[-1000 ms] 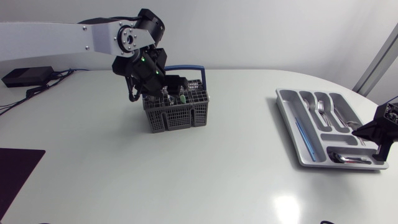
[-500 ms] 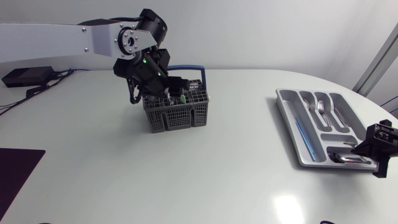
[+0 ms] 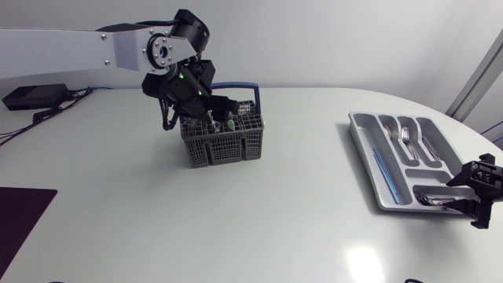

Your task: Unload the cutlery basket into the drawer organizer.

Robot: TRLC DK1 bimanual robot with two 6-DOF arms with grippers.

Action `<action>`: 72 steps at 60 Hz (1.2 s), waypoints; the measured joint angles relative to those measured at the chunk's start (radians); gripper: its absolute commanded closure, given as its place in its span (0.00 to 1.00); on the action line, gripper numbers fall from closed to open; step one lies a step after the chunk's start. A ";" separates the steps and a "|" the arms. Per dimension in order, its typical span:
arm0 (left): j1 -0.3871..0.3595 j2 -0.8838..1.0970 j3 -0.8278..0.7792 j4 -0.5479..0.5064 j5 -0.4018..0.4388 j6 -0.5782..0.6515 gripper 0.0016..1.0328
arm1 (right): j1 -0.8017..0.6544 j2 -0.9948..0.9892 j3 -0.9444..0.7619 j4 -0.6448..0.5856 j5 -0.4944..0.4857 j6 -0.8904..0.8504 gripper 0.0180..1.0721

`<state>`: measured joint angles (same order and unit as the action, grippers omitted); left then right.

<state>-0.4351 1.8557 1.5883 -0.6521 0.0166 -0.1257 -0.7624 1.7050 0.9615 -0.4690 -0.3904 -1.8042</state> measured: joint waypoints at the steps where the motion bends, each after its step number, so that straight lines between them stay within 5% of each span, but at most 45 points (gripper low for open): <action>1: 0.001 0.000 0.000 0.000 0.000 0.001 0.38 | 0.000 -0.009 -0.005 0.000 0.000 0.000 0.10; 28: 0.029 0.002 0.000 0.027 0.012 0.023 0.43 | 0.110 -0.266 -0.132 -0.004 -0.012 0.062 0.07; 34: 0.029 0.013 0.000 0.030 0.012 0.022 0.52 | 0.142 -0.297 -0.147 -0.005 -0.025 0.094 0.07; 72: 0.027 0.076 0.017 0.044 0.039 0.018 0.66 | 0.269 -0.361 -0.229 -0.005 -0.028 0.175 0.07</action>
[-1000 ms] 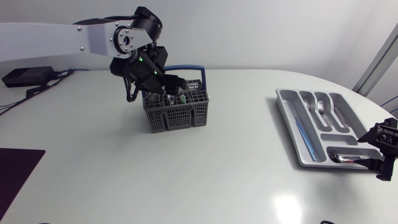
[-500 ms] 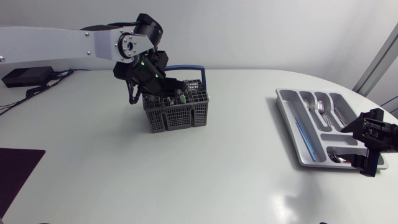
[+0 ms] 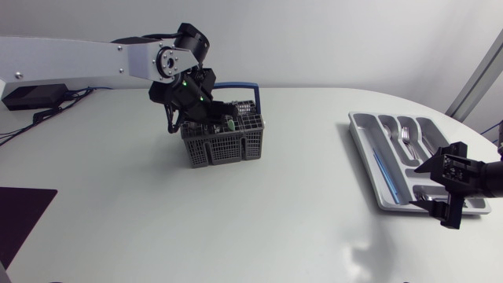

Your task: Unload the cutlery basket into the drawer organizer.

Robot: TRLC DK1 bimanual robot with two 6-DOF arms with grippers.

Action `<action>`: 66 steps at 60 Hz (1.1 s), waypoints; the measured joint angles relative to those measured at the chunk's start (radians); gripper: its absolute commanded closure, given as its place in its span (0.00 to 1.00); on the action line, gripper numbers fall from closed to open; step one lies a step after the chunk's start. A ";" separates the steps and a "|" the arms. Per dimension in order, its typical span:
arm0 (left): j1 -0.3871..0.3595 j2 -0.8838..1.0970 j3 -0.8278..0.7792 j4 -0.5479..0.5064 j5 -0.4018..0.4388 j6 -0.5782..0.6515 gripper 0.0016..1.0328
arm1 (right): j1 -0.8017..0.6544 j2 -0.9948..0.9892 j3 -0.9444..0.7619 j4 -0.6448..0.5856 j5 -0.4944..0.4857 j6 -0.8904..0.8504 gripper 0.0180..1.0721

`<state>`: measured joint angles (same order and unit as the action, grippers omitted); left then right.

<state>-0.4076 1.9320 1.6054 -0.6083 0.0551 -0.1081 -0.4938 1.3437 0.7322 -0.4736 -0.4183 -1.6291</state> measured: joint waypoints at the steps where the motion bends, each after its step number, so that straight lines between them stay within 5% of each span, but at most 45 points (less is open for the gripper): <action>1: 0.000 0.000 0.000 0.000 0.000 0.000 0.66 | 0.002 -0.002 -0.002 0.000 0.000 0.000 0.07; 9: -0.006 0.004 0.002 0.000 0.000 -0.003 0.76 | 0.002 -0.005 -0.003 0.001 0.000 0.006 0.07; 32: -0.013 0.014 0.008 0.001 0.000 -0.023 0.80 | 0.002 -0.041 -0.021 0.002 -0.008 0.006 0.07; 41: -0.013 0.014 0.008 0.001 0.000 -0.023 0.94 | 0.003 -0.054 -0.032 0.000 -0.015 0.006 0.07; 66: -0.013 0.014 0.008 0.001 0.000 -0.035 0.97 | 0.089 -0.142 -0.032 -0.001 -0.026 0.082 0.07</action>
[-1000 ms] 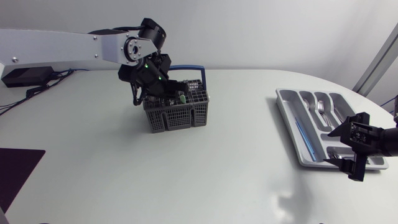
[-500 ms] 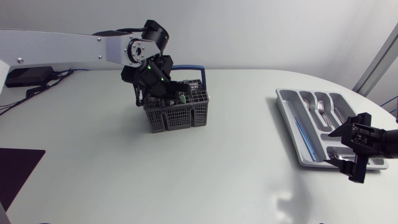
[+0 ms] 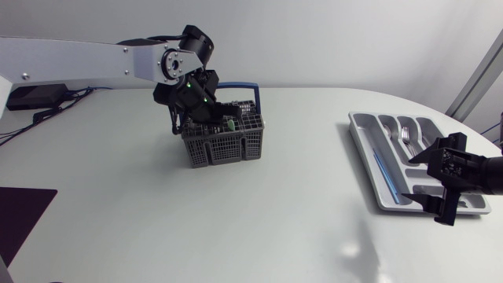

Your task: Unload the cutlery basket into the drawer organizer.

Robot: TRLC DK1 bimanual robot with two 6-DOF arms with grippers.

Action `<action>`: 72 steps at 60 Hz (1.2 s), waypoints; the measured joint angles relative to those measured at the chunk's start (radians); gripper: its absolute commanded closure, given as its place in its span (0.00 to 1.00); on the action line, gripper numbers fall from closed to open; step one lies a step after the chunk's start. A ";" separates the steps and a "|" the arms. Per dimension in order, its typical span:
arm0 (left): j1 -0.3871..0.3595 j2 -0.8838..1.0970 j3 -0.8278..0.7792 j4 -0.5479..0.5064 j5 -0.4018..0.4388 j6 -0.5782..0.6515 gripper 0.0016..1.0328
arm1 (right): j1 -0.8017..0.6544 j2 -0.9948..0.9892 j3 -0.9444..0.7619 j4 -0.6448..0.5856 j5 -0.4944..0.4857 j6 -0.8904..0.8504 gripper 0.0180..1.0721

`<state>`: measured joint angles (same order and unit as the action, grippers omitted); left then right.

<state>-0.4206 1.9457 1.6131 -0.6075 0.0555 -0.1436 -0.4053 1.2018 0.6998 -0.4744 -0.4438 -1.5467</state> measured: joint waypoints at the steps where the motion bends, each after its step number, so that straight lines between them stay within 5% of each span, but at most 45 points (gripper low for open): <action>1: 0.000 0.000 0.000 0.000 0.000 -0.005 0.97 | 0.008 -0.004 0.000 0.000 0.000 0.005 0.07; 43: 0.053 -0.092 -0.009 0.000 0.140 -0.074 0.97 | 0.529 -0.041 -0.002 0.163 0.148 0.451 0.06; 72: 0.072 -0.240 -0.082 0.000 0.204 -0.128 0.97 | 0.715 0.078 0.002 0.304 0.180 0.682 0.06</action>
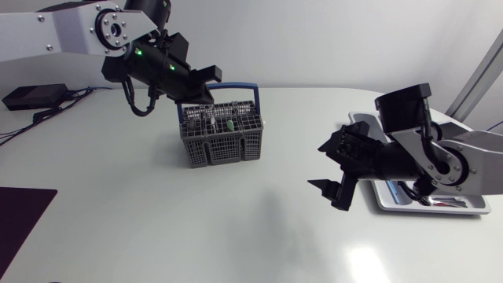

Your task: Unload the cutlery basket into the drawer organizer.

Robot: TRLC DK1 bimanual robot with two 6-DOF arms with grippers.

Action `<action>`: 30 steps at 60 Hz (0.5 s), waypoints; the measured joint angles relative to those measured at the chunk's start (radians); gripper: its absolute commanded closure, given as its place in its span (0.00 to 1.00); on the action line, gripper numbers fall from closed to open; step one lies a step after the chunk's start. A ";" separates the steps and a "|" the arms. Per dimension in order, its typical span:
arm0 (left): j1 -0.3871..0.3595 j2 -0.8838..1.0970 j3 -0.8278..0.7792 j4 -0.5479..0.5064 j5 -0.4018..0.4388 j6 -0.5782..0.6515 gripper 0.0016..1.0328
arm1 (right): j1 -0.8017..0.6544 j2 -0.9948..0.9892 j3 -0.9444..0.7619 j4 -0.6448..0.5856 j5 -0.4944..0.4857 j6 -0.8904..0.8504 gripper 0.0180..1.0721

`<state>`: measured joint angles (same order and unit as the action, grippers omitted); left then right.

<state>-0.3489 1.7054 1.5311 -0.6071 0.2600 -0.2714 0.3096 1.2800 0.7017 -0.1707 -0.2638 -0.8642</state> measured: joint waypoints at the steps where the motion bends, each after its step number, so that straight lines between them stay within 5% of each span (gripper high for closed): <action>1: 0.000 -0.005 -0.002 0.000 0.002 -0.004 0.97 | 0.004 0.004 0.002 0.000 0.000 0.007 0.06; 30: -0.077 -0.140 -0.065 -0.001 0.068 -0.167 0.97 | 0.110 0.016 0.039 0.049 0.000 0.214 0.13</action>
<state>-0.4263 1.5650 1.4662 -0.6083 0.3279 -0.4381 0.4198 1.2964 0.7410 -0.1215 -0.2638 -0.6498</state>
